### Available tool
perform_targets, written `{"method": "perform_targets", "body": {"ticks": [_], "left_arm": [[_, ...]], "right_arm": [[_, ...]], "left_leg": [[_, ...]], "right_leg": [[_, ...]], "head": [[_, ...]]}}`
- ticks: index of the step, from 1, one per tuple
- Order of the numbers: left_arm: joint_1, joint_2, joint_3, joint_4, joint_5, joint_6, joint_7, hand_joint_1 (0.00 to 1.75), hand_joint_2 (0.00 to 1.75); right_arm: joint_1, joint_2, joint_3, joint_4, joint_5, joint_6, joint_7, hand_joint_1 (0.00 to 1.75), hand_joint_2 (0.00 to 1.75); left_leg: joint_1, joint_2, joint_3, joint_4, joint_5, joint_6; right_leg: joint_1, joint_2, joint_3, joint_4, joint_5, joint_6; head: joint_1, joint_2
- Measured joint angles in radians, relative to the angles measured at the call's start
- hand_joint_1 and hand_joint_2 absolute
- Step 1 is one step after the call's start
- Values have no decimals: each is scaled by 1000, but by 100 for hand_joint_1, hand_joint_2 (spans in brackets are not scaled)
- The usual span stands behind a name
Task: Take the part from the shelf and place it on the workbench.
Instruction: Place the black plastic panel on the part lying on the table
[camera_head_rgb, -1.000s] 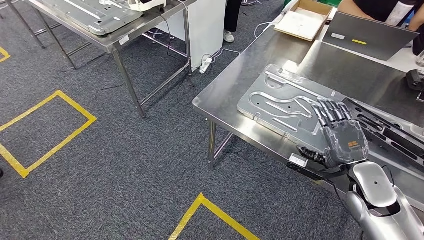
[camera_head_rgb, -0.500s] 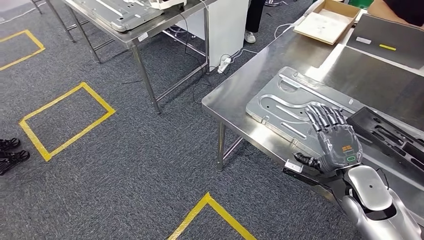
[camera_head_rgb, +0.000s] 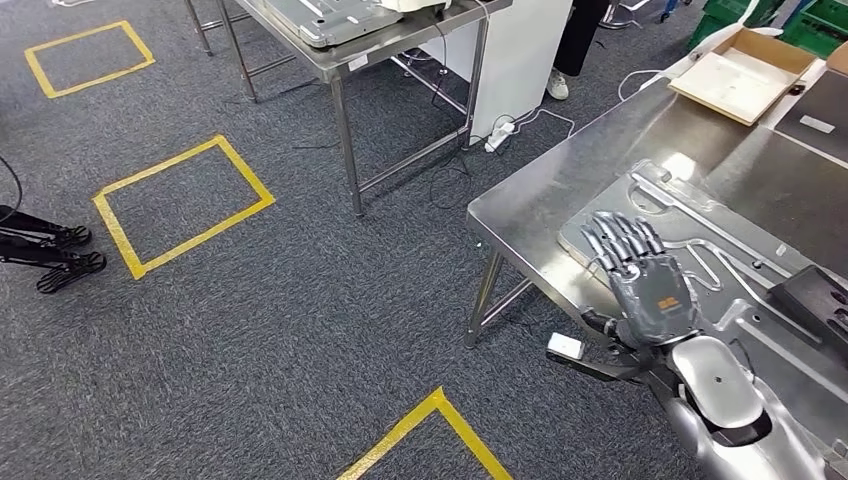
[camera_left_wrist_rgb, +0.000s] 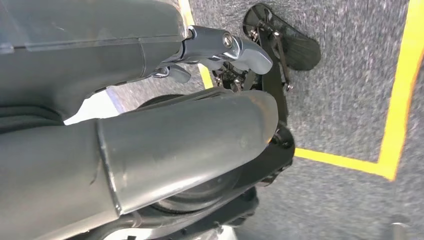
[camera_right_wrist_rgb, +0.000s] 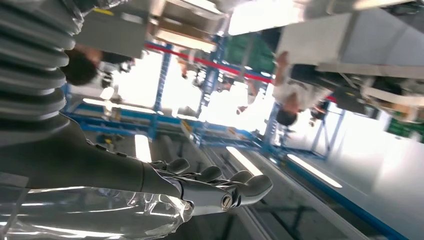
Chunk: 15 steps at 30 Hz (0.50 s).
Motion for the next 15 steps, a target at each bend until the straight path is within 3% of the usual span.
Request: {"method": "perform_targets", "body": {"ticks": [1, 3, 5, 7, 8, 10, 11, 13, 14, 15], "left_arm": [[-1, 1, 0, 0, 6, 5, 2, 0, 0], [-5, 2, 0, 0, 9, 9, 4, 0, 0], [-7, 2, 0, 0, 7, 6, 4, 0, 0], [-2, 3, 0, 0, 4, 0, 1, 0, 0], [1, 4, 0, -1, 3, -2, 0, 0, 0], [2, 5, 0, -1, -3, -4, -2, 0, 0], [1, 5, 0, -1, -6, -4, -3, 0, 0], [-2, 5, 0, -2, -13, -3, -4, 0, 0], [-1, 6, 0, -2, -16, -2, -4, 0, 0], [0, 8, 0, -2, -19, -1, -4, 0, 0]], "right_arm": [[-22, 20, 31, 9, 22, 3, 10, 0, 175], [-62, 49, 90, 26, 46, 8, 32, 0, 175], [-88, 62, 128, 37, 47, 8, 46, 0, 175], [-110, 71, 152, 43, 40, 6, 52, 0, 175], [-119, 76, 163, 44, 35, 6, 53, 0, 175], [-129, 85, 181, 44, 28, 4, 51, 0, 175], [-130, 89, 191, 45, 26, 3, 50, 0, 175], [-131, 98, 211, 48, 19, -2, 45, 0, 175], [-131, 104, 222, 51, 15, -4, 43, 0, 175], [-131, 112, 233, 53, 12, -6, 42, 0, 175]], "left_leg": [[0, -10, 1, 3, -2, -2], [0, -31, -3, 11, -5, -8], [3, -55, -13, 15, -3, -19], [8, -76, -20, 14, 1, -33], [8, -67, -23, 19, -3, -39], [6, -19, -51, 78, -37, -49], [8, 10, -80, 135, -66, -54], [15, 35, -147, 258, -113, -62], [18, 40, -163, 285, -113, -65], [20, 44, -158, 273, -95, -68]], "right_leg": [[-1, 8, 25, -60, 43, -2], [-6, 51, 80, -183, 96, -8], [-5, 78, 99, -230, 101, -13], [-3, 58, 103, -238, 103, -21], [-4, 46, 107, -244, 105, -27], [-7, 17, 118, -256, 107, -40], [-5, 3, 121, -257, 106, -45], [-1, -28, 122, -256, 102, -50], [0, -42, 123, -255, 99, -50], [0, -54, 124, -253, 96, -49]], "head": [[0, 0], [0, 0], [0, 0], [0, 0], [-1, 0], [-3, 0], [-5, 0], [-5, 0], [-5, 0], [-5, 0]]}}
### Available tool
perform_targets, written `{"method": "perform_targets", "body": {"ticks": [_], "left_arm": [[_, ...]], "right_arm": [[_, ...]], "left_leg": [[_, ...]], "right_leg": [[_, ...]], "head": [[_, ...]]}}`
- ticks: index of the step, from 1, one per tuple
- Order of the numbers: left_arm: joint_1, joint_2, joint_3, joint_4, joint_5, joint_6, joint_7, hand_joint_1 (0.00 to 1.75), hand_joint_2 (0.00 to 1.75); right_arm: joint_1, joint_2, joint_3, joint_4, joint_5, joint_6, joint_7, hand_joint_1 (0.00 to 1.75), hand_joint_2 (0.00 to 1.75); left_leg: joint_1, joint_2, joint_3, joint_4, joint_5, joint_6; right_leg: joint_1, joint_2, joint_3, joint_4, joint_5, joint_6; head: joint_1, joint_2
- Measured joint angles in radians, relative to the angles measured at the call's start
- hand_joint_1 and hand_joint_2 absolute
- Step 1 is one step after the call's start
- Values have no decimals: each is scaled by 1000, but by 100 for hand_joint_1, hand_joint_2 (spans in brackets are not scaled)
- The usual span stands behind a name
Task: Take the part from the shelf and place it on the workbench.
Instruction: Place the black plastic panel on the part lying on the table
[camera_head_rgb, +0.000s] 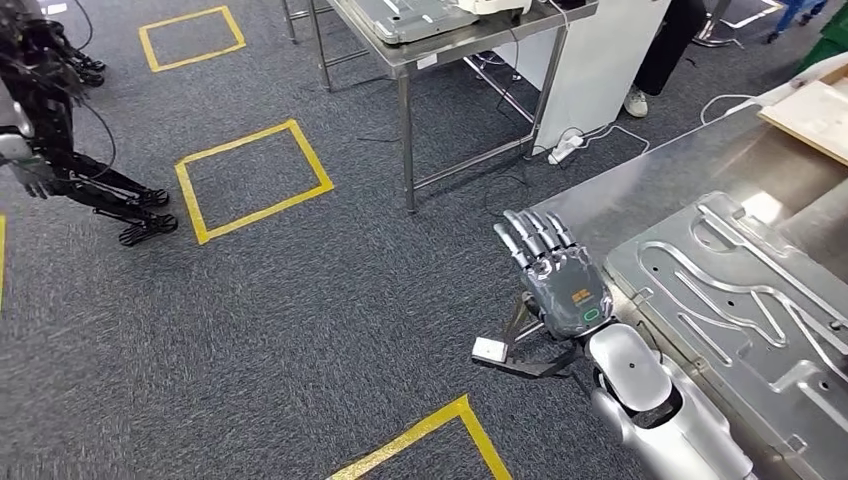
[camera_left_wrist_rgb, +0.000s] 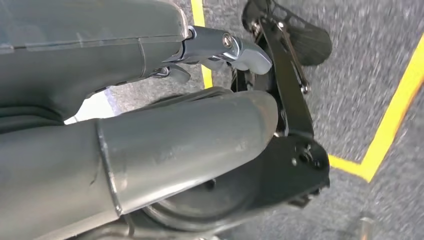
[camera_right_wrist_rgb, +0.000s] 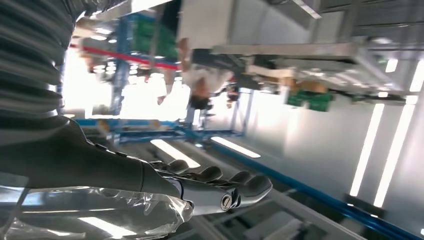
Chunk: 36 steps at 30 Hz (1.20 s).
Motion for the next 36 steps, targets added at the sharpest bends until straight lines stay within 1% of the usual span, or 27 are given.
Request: {"method": "perform_targets", "body": {"ticks": [1, 3, 5, 7, 8, 10, 12, 13, 14, 15, 16, 17, 19, 21, 22, 23, 24, 25, 26, 27, 28, 29, 30, 31, 33, 35, 36], "left_arm": [[1, 2, 0, 0, -2, 1, 0, 0, 0], [1, 6, 0, 0, -8, 3, -1, 0, 0], [-1, 8, 0, 0, -14, 4, -5, 0, 0], [0, 9, 0, 0, -22, 6, -10, 0, 0], [1, 9, 0, 0, -26, 8, -11, 0, 0], [1, 10, 0, 0, -35, 10, -12, 0, 0], [-1, 10, 0, 0, -40, 11, -12, 0, 0], [-2, 10, 0, 0, -42, 12, -12, 0, 0], [-2, 11, 0, 0, -44, 12, -13, 0, 0], [-2, 11, 0, 0, -46, 12, -13, 0, 0], [-2, 11, 0, 1, -47, 12, -15, 0, 0], [-2, 11, 0, 2, -47, 11, -16, 0, 0], [-3, 11, 0, 5, -43, 11, -16, 0, 0], [-2, 12, 0, 8, -34, 10, -11, 0, 0], [0, 12, 0, 8, -29, 10, -7, 0, 0], [3, 12, 0, 8, -24, 10, -3, 0, 0], [6, 12, 0, 8, -20, 10, 1, 0, 0], [6, 12, 0, 8, -16, 10, 5, 0, 0], [4, 12, 0, 8, -13, 10, 8, 0, 0], [2, 11, 0, 8, -9, 9, 11, 0, 0], [0, 10, 0, 8, -5, 8, 15, 0, 0], [0, 8, 0, 8, -1, 7, 18, 0, 0], [0, 7, 0, 8, 2, 6, 20, 0, 0], [1, 7, 0, 8, 6, 6, 22, 0, 0], [3, 7, 0, 7, 10, 7, 23, 0, 0], [1, 7, 0, 7, 12, 8, 24, 0, 0], [0, 6, 0, 7, 12, 8, 24, 0, 0]], "right_arm": [[0, 8, 9, 2, -2, 0, -1, 0, 175], [-1, 23, 24, 6, -9, -3, -1, 0, 175], [-4, 37, 36, 11, -22, -6, -3, 0, 175], [-7, 54, 49, 20, -38, -6, -3, 0, 175], [-6, 62, 54, 25, -47, -6, -1, 0, 175], [3, 69, 60, 35, -64, -9, 4, 0, 175], [19, 66, 61, 46, -77, -12, 6, 0, 175], [28, 64, 61, 53, -83, -13, 7, 0, 175], [39, 62, 61, 58, -89, -13, 7, 0, 175], [50, 60, 59, 64, -96, -14, 7, 0, 175], [63, 57, 54, 70, -105, -13, 8, 0, 175], [78, 54, 45, 77, -115, -13, 8, 0, 175], [112, 47, 15, 102, -138, -18, 4, 0, 175], [155, 44, -25, 138, -160, -30, -5, 0, 175], [177, 44, -45, 156, -171, -38, -10, 0, 175], [200, 44, -66, 175, -182, -47, -16, 0, 175], [221, 44, -86, 192, -192, -56, -21, 0, 175], [241, 44, -107, 209, -202, -64, -26, 0, 175], [262, 44, -128, 226, -215, -69, -29, 0, 175], [282, 44, -148, 244, -231, -72, -29, 0, 175], [301, 44, -167, 263, -251, -72, -29, 0, 175], [322, 45, -185, 284, -273, -74, -30, 0, 175], [343, 45, -203, 308, -294, -79, -32, 0, 175], [362, 46, -219, 331, -311, -86, -35, 0, 175], [391, 47, -246, 372, -334, -100, -42, 0, 175], [407, 47, -267, 400, -342, -109, -47, 0, 175], [412, 48, -274, 411, -344, -110, -48, 0, 175]], "left_leg": [[1, 8, 25, -50, 33, -1], [-2, 43, 94, -186, 88, 3], [-9, 61, 125, -252, 101, 14], [-11, 42, 126, -257, 101, 27], [-10, 33, 128, -261, 103, 33], [-5, 14, 133, -271, 109, 46], [-6, -6, 134, -274, 110, 54], [-8, -18, 134, -273, 110, 56], [-9, -32, 134, -272, 110, 57], [-11, -45, 135, -271, 109, 58], [-12, -59, 136, -270, 108, 58], [-12, -73, 138, -268, 107, 57], [-12, -100, 136, -263, 104, 51], [-8, -123, 130, -261, 104, 40], [-5, -135, 127, -262, 105, 34], [-4, -131, 127, -260, 103, 28], [-5, -110, 123, -249, 95, 23], [-7, -80, 110, -219, 76, 19], [-8, -44, 88, -170, 48, 16], [-7, -21, 58, -107, 16, 11], [-4, -10, 27, -45, -11, 7], [-1, -6, 6, -3, -24, 3], [2, -2, 4, 4, -18, 0], [5, 4, 22, -26, 4, -2], [5, 36, 96, -158, 59, -2], [-2, 61, 145, -247, 80, 10], [-6, 61, 149, -259, 77, 17]], "right_leg": [[-1, -11, 3, 2, -4, 3], [1, -32, 10, 5, -13, 11], [6, -51, 16, 5, -19, 22], [9, -65, 23, -1, -21, 32], [7, -57, 26, 1, -26, 38], [2, -10, 8, 50, -62, 45], [1, 39, -54, 170, -122, 44], [2, 48, -88, 231, -142, 44], [2, 52, -112, 266, -144, 43], [2, 54, -120, 267, -126, 42], [2, 57, -108, 229, -91, 40], [2, 68, -83, 166, -49, 37], [1, 111, -37, 53, 1, 29], [4, 133, -21, 14, 5, 24], [6, 123, -17, 8, 5, 21], [6, 110, -12, 3, 6, 17], [5, 98, -5, -4, 7, 12], [4, 83, 1, -10, 8, 6], [4, 68, 6, -14, 8, 1], [5, 54, 9, -15, 6, -2], [6, 37, 11, -15, 3, -4], [7, 22, 13, -15, 1, -4], [6, 6, 16, -15, -2, -2], [5, -7, 19, -14, -5, 1], [4, -30, 27, -13, -14, 10], [7, -47, 33, -10, -21, 23], [8, -55, 35, -10, -23, 29]], "head": [[0, 0], [0, 0], [1, 0], [1, 0], [1, 0], [1, 0], [1, 0], [1, 0], [1, 0], [1, 0], [1, 0], [1, 0], [1, 0], [1, 0], [1, 0], [1, 0], [1, 0], [0, 0], [-1, 0], [-1, 0], [-1, 0], [-1, 0], [-1, 0], [-1, 0], [-1, 0], [0, 0], [0, 0]]}}
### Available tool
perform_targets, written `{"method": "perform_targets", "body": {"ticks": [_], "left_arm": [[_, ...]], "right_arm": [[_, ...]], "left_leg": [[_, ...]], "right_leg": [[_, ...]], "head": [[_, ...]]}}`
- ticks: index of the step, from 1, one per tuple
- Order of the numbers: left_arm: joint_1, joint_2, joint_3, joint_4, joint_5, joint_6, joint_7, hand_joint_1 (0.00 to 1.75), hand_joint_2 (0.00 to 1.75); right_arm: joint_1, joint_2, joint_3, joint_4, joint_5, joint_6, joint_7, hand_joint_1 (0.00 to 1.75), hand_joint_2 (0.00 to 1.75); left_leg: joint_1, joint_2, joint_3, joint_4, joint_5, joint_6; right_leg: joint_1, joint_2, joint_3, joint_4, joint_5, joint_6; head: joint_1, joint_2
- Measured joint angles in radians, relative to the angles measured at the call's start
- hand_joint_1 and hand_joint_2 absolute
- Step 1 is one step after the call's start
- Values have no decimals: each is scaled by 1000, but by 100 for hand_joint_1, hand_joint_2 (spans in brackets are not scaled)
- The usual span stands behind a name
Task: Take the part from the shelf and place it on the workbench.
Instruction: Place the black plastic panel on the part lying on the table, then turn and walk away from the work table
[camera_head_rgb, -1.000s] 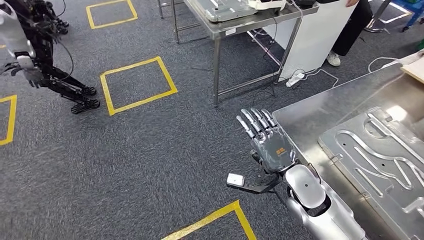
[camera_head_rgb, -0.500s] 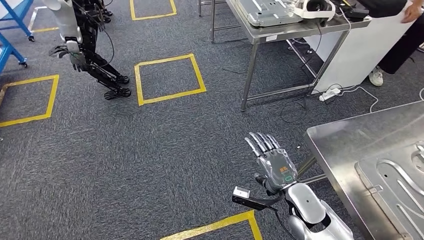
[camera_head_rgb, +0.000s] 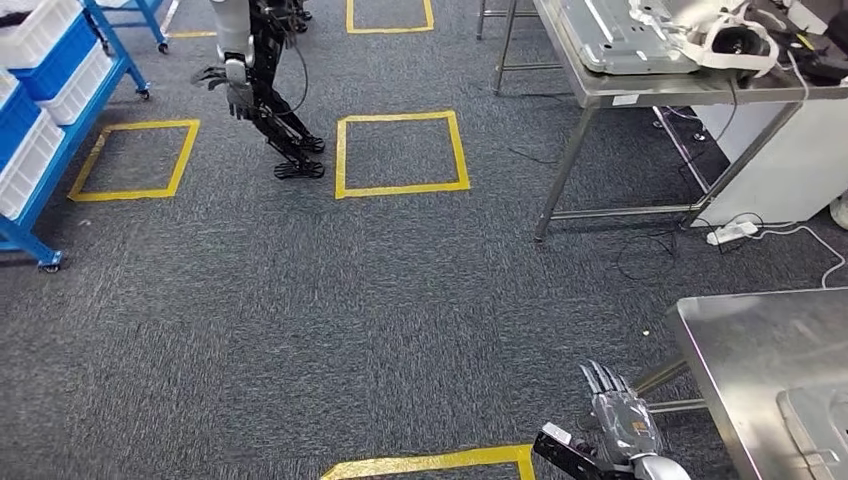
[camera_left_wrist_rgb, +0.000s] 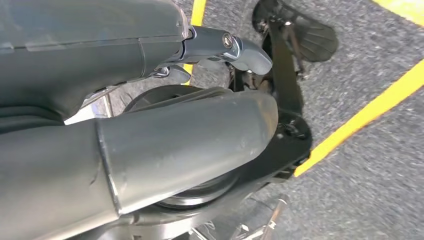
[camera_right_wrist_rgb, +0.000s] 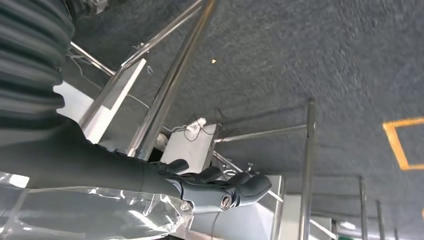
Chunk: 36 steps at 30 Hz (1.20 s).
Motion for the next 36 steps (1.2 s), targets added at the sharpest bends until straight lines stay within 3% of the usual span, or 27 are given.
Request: {"method": "perform_targets", "body": {"ticks": [2, 4, 6, 8, 9, 10, 11, 13, 15, 17, 19, 21, 23, 24, 25, 27, 29, 30, 32, 34, 36], "left_arm": [[1, 0, 0, 0, 0, 1, 0, 0, 0], [2, -1, 0, -1, 0, 1, 1, 0, 0], [-1, -1, 0, -1, 0, 1, 1, 0, 0], [-4, -1, 0, -1, 0, 1, 1, 0, 0], [-4, -2, 0, -1, 0, 1, 2, 0, 0], [-4, -2, 0, -1, 0, 1, 3, 0, 0], [-4, -2, 0, -1, -1, 1, 4, 0, 0], [-5, -3, 0, -1, -1, 0, 5, 0, 0], [-7, -3, 0, -1, 0, -2, 4, 0, 0], [-6, -4, 0, -1, 1, -3, 4, 0, 0], [-3, -5, 0, -1, 2, -4, 4, 0, 0], [-5, -5, 0, -1, 5, -5, 4, 0, 0], [-9, -6, 0, -1, 9, -6, 5, 0, 0], [-9, -6, 0, -1, 11, -7, 6, 0, 0], [-8, -6, 0, -1, 12, -7, 7, 0, 0], [-5, -7, 1, -1, 15, -7, 8, 0, 0], [-6, -6, 1, -1, 18, -6, 9, 0, 0], [-7, -6, 1, -1, 19, -6, 10, 0, 0], [-6, -6, 1, -1, 19, -6, 12, 0, 0], [-4, -7, 1, -1, 19, -5, 15, 0, 0], [-5, -8, 1, -1, 19, -5, 16, 0, 0]], "right_arm": [[3, 3, -11, 15, -4, 0, 0, 0, 175], [5, 7, -20, 26, -12, 1, 0, 0, 175], [11, 9, -29, 40, -17, 3, -1, 0, 175], [19, 12, -36, 57, -20, 4, -1, 0, 175], [21, 14, -37, 65, -21, 5, -1, 0, 175], [22, 16, -38, 71, -22, 5, -1, 0, 175], [22, 19, -39, 76, -22, 5, 0, 0, 175], [21, 23, -46, 90, -22, 6, 6, 0, 175], [20, 27, -56, 114, -23, 6, 14, 0, 175], [19, 31, -67, 141, -24, 4, 18, 0, 175], [18, 35, -74, 163, -26, 2, 15, 0, 175], [20, 41, -83, 189, -31, 1, 12, 0, 175], [23, 46, -92, 224, -39, 0, 9, 0, 175], [24, 49, -96, 241, -42, 0, 5, 0, 175], [24, 52, -99, 256, -46, -1, 0, 0, 175], [24, 59, -105, 281, -53, -2, -8, 0, 175], [25, 64, -109, 304, -57, -5, -14, 0, 175], [25, 67, -111, 314, -58, -6, -16, 0, 175], [24, 73, -113, 330, -62, -10, -19, 0, 175], [23, 80, -114, 343, -66, -13, -22, 0, 175], [23, 83, -115, 356, -68, -15, -23, 0, 175]], "left_leg": [[-2, -20, 1, -6, 3, 16], [0, -36, 8, -17, 9, 30], [-1, -55, 11, -22, 12, 40], [-5, -79, 11, -21, 12, 45], [-7, -93, 12, -20, 12, 45], [-8, -107, 13, -19, 11, 45], [-9, -120, 14, -16, 10, 44], [-10, -146, 13, -9, 6, 39], [-9, -169, 6, -4, 5, 30], [-6, -187, -1, -3, 7, 18], [-7, -150, -15, 24, -13, 9], [-8, -89, -63, 124, -72, 2], [-4, -67, -124, 248, -127, -5], [-2, -64, -137, 276, -130, -8], [0, -61, -130, 265, -114, -9], [1, -36, -61, 140, -54, -6], [-6, -3, 1, 27, -20, 5], [-10, 4, 13, 5, -18, 10], [-14, -14, 14, -1, -16, 20], [-10, -32, 22, -14, -9, 31], [-7, -49, 28, -24, -2, 41]], "right_leg": [[-3, -10, 6, -1, -4, 12], [-9, 26, -1, 29, -31, 21], [-11, 83, -51, 137, -92, 23], [-9, 104, -116, 259, -136, 21], [-9, 107, -131, 279, -130, 20], [-8, 110, -128, 260, -104, 18], [-9, 118, -108, 207, -64, 15], [-11, 160, -57, 81, -2, 8], [-10, 189, -35, 23, 12, 4], [-8, 173, -33, 17, 13, -3], [-10, 149, -26, 8, 16, -16], [-7, 120, -21, 3, 16, -26], [-3, 88, -19, 4, 12, -31], [-1, 73, -19, 5, 9, -32], [-1, 59, -17, 6, 7, -31], [0, 36, -11, 9, -1, -26], [3, 17, -3, 11, -9, -16], [4, 8, 0, 11, -12, -11], [3, -6, 7, 7, -14, 0], [-2, 24, 10, 20, -30, 10], [-7, 82, -27, 103, -82, 15]], "head": [[0, 0], [0, 0], [0, 0], [0, 0], [0, 0], [0, 0], [0, 0], [0, 0], [0, 0], [0, 0], [-1, 0], [-2, 0], [-3, 0], [-3, 0], [-3, 0], [-3, 0], [-3, 0], [-2, 0], [-2, 0], [-2, 0], [-1, 0]]}}
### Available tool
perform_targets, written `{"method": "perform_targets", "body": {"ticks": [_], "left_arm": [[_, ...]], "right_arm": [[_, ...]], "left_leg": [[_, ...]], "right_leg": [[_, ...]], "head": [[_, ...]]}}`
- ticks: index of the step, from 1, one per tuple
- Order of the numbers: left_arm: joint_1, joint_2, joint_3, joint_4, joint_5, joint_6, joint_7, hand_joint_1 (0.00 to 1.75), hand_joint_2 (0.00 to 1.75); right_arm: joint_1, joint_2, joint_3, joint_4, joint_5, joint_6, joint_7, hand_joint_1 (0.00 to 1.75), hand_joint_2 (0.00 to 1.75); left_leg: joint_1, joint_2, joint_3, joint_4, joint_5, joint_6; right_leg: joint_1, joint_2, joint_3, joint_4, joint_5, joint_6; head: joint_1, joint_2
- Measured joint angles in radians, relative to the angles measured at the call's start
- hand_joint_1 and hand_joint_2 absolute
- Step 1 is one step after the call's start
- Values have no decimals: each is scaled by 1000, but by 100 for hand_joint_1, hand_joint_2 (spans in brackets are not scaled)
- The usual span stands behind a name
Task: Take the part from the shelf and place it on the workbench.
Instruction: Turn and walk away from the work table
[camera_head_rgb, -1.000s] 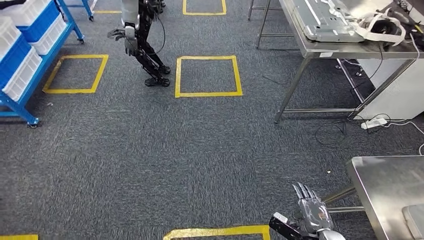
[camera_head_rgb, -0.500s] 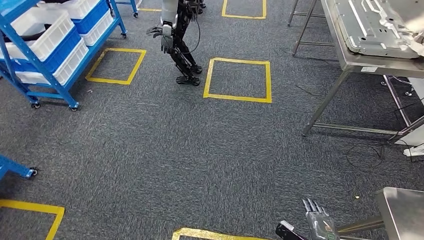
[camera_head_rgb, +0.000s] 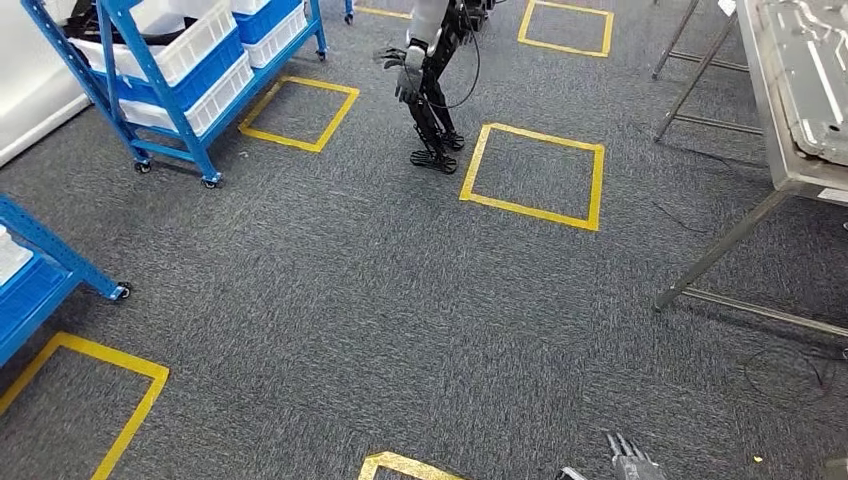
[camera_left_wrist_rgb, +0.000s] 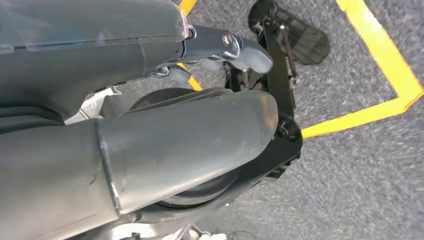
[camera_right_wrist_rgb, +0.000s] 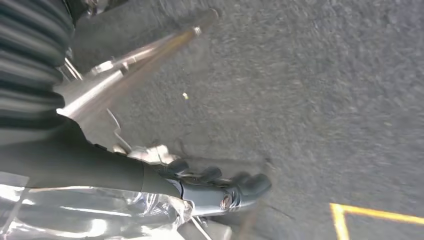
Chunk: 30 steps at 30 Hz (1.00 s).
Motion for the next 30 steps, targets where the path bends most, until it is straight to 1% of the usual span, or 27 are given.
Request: {"method": "perform_targets", "body": {"ticks": [1, 2, 3, 4, 5, 6, 7, 8, 9, 10, 11, 12, 13, 14, 15, 16, 17, 18, 19, 20, 21, 23, 24, 25, 27, 28, 30], "left_arm": [[-2, 0, 0, 0, 0, 0, 0, 0, 0], [-3, 0, 0, 0, 0, 0, 0, 0, 0], [-4, 0, 0, 0, 0, 0, 0, 0, 0], [-4, 0, 0, 0, -1, 0, 0, 0, 0], [-3, 0, 0, 0, -1, 0, 0, 0, 0], [-3, 0, 0, 0, -2, 0, 0, 0, 0], [-4, 0, 0, 0, -4, 0, 0, 0, 0], [-5, 0, 0, 0, -5, 0, 0, 0, 0], [-6, 0, 0, 0, -7, 0, -1, 0, 0], [-6, 0, 0, 0, -8, 0, -1, 0, 0], [-4, 0, 0, 0, -9, 0, -2, 0, 0], [-2, 1, 1, 0, -10, 0, -2, 0, 0], [0, 1, 1, 0, -11, 0, -2, 0, 0], [1, 1, 1, 0, -11, 0, -2, 0, 0], [-1, 2, 1, 0, -12, 0, -3, 0, 0], [-3, 2, 1, 0, -14, 0, -3, 0, 0], [-4, 2, 1, 0, -15, 0, -3, 0, 0], [-5, 2, 1, 0, -17, 0, -4, 0, 0], [-4, 3, 1, 0, -18, 0, -4, 0, 0], [-3, 4, 2, 0, -18, 0, -5, 0, 0], [-2, 6, 2, 0, -18, 0, -6, 0, 0], [-2, 10, 2, 0, -19, 1, -6, 0, 0], [-4, 11, 2, 0, -19, 2, -7, 0, 0], [-5, 13, 2, 0, -19, 2, -7, 0, 0], [-3, 15, 2, 0, -19, 2, -8, 0, 0], [-1, 15, 3, 0, -19, 3, -9, 0, 0], [-1, 16, 3, 0, -19, 3, -10, 0, 0]], "right_arm": [[2, 1, -1, 7, 0, 0, 0, 0, 175], [4, 2, -2, 14, -1, 0, -1, 0, 175], [6, 4, -3, 21, -1, 0, -1, 0, 175], [7, 5, -4, 26, -2, 0, -1, 0, 175], [7, 6, -4, 29, -2, 0, -2, 0, 175], [6, 7, -5, 32, -3, 0, -3, 0, 175], [5, 7, -6, 37, -4, 0, -4, 0, 175], [4, 7, -7, 41, -4, 0, -4, 0, 175], [3, 7, -8, 46, -3, 0, -5, 0, 175], [2, 7, -10, 51, -2, -1, -5, 0, 175], [0, 8, -12, 55, -1, -1, -5, 0, 175], [-2, 8, -13, 58, -1, -1, -6, 0, 175], [-4, 9, -14, 61, -1, -1, -6, 0, 175], [-4, 9, -15, 63, -1, -1, -6, 0, 175], [-3, 10, -16, 65, -1, -1, -7, 0, 175], [0, 10, -18, 68, -1, -1, -8, 0, 175], [3, 10, -19, 71, -1, 0, -8, 0, 175], [5, 10, -19, 74, -1, 1, -8, 0, 175], [6, 10, -20, 76, 0, 1, -8, 0, 175], [7, 11, -20, 78, 0, 2, -8, 0, 175], [8, 11, -20, 79, 0, 2, -7, 0, 175], [13, 12, -21, 80, 0, 5, -4, 0, 175], [16, 12, -21, 80, -1, 8, -2, 0, 175], [19, 12, -21, 79, -1, 11, 0, 0, 175], [22, 13, -22, 77, 0, 18, 4, 0, 175], [23, 14, -22, 75, 0, 20, 5, 0, 175], [28, 14, -23, 71, -1, 21, 6, 0, 175]], "left_leg": [[0, -10, 0, 0, 1, 3], [-1, -23, -1, 0, 2, 4], [-2, -36, -1, 1, 2, 5], [-2, -50, 0, 2, 1, 5], [-2, -63, 2, 4, 0, 4], [-1, -77, 3, 7, -2, 2], [-2, -90, 2, 11, -4, -2], [-2, -102, 0, 15, -6, -7], [-2, -112, -3, 18, -7, -12], [-2, -122, -7, 19, -6, -18], [0, -133, -11, 18, -4, -23], [1, -131, -14, 20, -6, -28], [0, -113, -20, 31, -15, -33], [0, -86, -32, 58, -34, -38], [0, -55, -54, 108, -64, -41], [1, -31, -84, 171, -99, -45], [4, -22, -115, 236, -128, -49], [5, -17, -137, 282, -142, -51], [7, -15, -141, 293, -137, -52], [7, -11, -124, 264, -114, -52], [7, 0, -89, 202, -81, -50], [0, 43, -18, 70, -36, -40], [-4, 57, 0, 32, -27, -36], [-8, 62, 6, 17, -28, -32], [-7, 38, 8, 10, -22, -23], [-4, 28, 12, 3, -18, -17], [2, 9, 18, -8, -8, -6]], "right_leg": [[0, 17, -34, 66, -32, 0], [0, 23, -69, 129, -55, 1], [-1, 25, -94, 170, -60, 2], [-1, 26, -103, 174, -43, 2], [-2, 29, -93, 139, -8, 1], [-4, 41, -68, 74, 35, 0], [-5, 63, -42, 8, 66, 0], [-5, 81, -21, -43, 86, -2], [-5, 94, -10, -71, 93, -4], [-3, 95, -8, -77, 89, -8], [-2, 83, -8, -78, 92, -13], [-2, 72, -7, -81, 94, -19], [-3, 61, -5, -85, 96, -27], [-3, 48, -3, -89, 98, -34], [-2, 35, -2, -92, 99, -41], [1, 21, -2, -93, 98, -45], [4, 6, -2, -92, 97, -48], [5, -9, -2, -92, 96, -49], [7, -23, -1, -91, 94, -49], [7, -35, 0, -91, 92, -49], [8, -47, 3, -90, 90, -47], [10, -68, 10, -90, 84, -40], [12, -78, 14, -90, 82, -35], [13, -88, 17, -90, 80, -30], [12, -100, 25, -93, 77, -19], [10, -84, 26, -87, 69, -13], [7, -26, 2, -24, 22, -7]], "head": [[0, 0], [0, 0], [0, 0], [0, 0], [0, 0], [0, 0], [0, 0], [0, 0], [0, 0], [0, 0], [0, 0], [0, 0], [-1, 0], [-2, 0], [-2, 0], [-3, 0], [-3, 0], [-3, 0], [-3, 0], [-3, 0], [-3, 0], [-3, 0], [-3, 0], [-3, 0], [-3, 0], [-2, 0], [-2, 0]]}}
